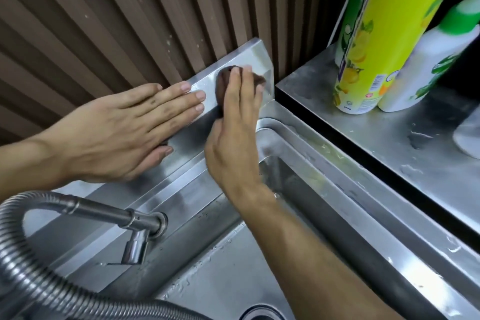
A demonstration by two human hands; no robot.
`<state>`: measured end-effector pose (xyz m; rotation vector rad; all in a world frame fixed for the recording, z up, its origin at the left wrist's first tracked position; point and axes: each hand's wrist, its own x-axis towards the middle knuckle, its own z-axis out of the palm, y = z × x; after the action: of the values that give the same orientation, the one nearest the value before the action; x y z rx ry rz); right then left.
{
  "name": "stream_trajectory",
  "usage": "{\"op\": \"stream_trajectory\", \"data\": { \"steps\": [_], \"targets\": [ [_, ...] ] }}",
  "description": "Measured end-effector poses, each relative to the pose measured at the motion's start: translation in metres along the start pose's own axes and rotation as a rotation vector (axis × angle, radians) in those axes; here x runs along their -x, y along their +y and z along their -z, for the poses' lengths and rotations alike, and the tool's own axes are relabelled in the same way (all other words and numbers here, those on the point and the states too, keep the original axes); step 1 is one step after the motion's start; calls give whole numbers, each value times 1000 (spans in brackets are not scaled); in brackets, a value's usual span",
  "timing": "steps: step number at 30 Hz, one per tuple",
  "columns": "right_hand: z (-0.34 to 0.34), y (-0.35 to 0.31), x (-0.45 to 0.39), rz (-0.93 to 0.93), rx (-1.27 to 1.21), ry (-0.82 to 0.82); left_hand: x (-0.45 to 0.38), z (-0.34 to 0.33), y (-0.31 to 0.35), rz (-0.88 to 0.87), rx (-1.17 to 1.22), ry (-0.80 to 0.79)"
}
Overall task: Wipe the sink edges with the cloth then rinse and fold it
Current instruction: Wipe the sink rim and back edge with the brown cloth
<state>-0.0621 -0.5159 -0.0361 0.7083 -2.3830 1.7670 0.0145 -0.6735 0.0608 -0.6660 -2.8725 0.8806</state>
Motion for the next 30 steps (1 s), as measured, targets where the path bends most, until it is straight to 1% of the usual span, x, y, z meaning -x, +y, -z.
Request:
{"op": "stream_trajectory", "data": {
  "steps": [2,3,4,8,11,15,18,21,25,28,30],
  "targets": [
    [-1,-3,25,-28,-37,-200,0,2,-7,-47,-59,-9],
    [-3,-5,40,-33,22,-273,0,2,-9,-55,-60,-5],
    [-4,-4,50,-26,98,-303,-2,2,-10,-68,-55,2],
    [-22,6,64,27,494,-230,-16,2,-15,-142,-63,20],
    [-32,9,60,-13,685,-267,-29,-1,-16,-156,-79,30],
    [-21,11,22,-187,762,-206,-38,-2,-16,-169,-82,38],
    [-9,18,-2,-252,804,-186,-44,-3,-16,-177,-83,42],
    [3,23,-16,-252,884,-225,-53,-2,-18,-190,-102,54],
    [15,24,-32,-230,971,-212,-80,-2,-21,-222,-148,67],
    [23,28,-23,-176,1032,-237,-99,-6,-20,-228,-224,53],
    [24,32,-4,-105,1000,-263,-108,-8,-19,-226,-238,43]
  ]
}}
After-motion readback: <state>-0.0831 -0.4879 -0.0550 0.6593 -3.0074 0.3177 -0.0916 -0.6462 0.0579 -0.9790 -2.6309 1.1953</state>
